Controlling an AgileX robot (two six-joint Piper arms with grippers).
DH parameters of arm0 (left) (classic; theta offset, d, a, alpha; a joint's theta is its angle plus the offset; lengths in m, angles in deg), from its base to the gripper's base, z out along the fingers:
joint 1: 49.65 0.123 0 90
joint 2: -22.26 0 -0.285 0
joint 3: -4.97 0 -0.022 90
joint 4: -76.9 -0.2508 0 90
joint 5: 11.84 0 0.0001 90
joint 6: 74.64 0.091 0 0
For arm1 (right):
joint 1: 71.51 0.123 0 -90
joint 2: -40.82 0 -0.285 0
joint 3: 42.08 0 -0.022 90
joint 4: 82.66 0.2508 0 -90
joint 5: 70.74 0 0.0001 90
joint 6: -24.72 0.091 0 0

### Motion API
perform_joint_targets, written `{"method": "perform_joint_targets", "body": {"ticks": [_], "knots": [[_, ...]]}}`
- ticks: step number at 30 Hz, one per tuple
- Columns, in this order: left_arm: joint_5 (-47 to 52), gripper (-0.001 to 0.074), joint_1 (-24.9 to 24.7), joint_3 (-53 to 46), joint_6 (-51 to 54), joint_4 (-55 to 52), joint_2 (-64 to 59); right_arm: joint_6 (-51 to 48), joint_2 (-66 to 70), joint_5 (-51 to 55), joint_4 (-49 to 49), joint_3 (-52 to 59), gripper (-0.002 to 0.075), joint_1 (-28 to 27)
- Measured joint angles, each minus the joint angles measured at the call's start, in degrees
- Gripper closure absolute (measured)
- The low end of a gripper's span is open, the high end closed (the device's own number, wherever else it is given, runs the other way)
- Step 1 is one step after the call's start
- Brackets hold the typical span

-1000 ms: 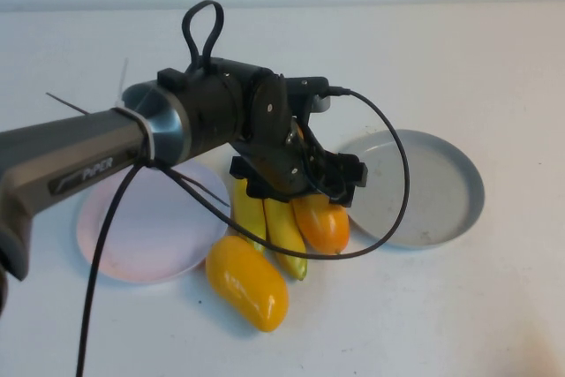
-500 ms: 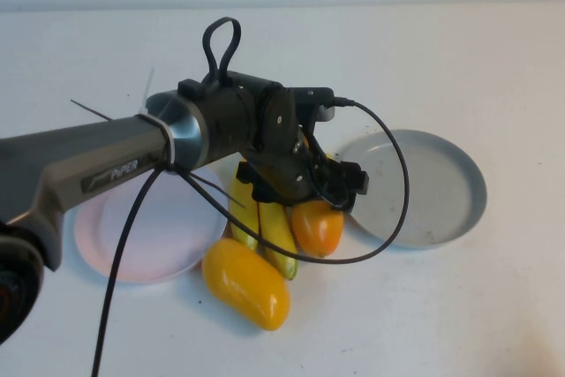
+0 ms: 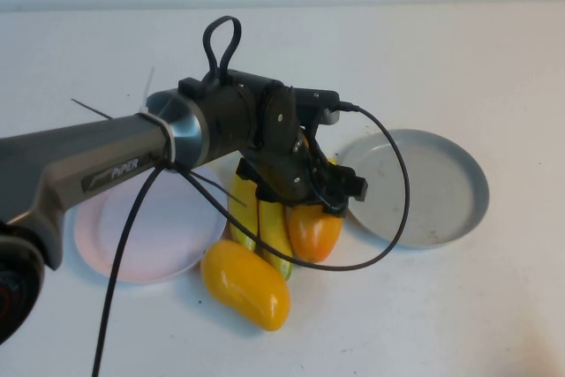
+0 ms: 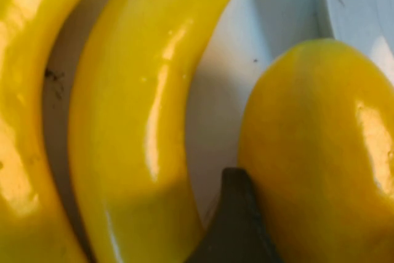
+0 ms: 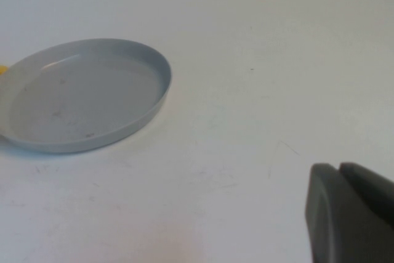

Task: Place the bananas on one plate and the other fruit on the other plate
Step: Put one type of fruit in the left plate

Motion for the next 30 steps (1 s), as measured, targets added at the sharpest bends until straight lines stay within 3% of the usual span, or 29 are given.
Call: {"method": "perform_joint_targets", "body": {"ticks": [10, 17, 30], "knots": [[18.3, 0.0258, 0.0, 14.0, 3.6, -0.3, 0.0, 0.0, 0.0, 0.0, 0.0, 0.0, 0.0741, 0.0], [28.8, 0.0258, 0.0, 21.3, 5.0, -6.1, 0.0, 0.0, 0.0, 0.0, 0.0, 0.0, 0.0742, 0.0], [30.8, 0.0258, 0.3, 21.7, 5.5, -9.9, 0.8, 0.0, 0.0, 0.0, 0.0, 0.0, 0.0742, 0.0]]}}
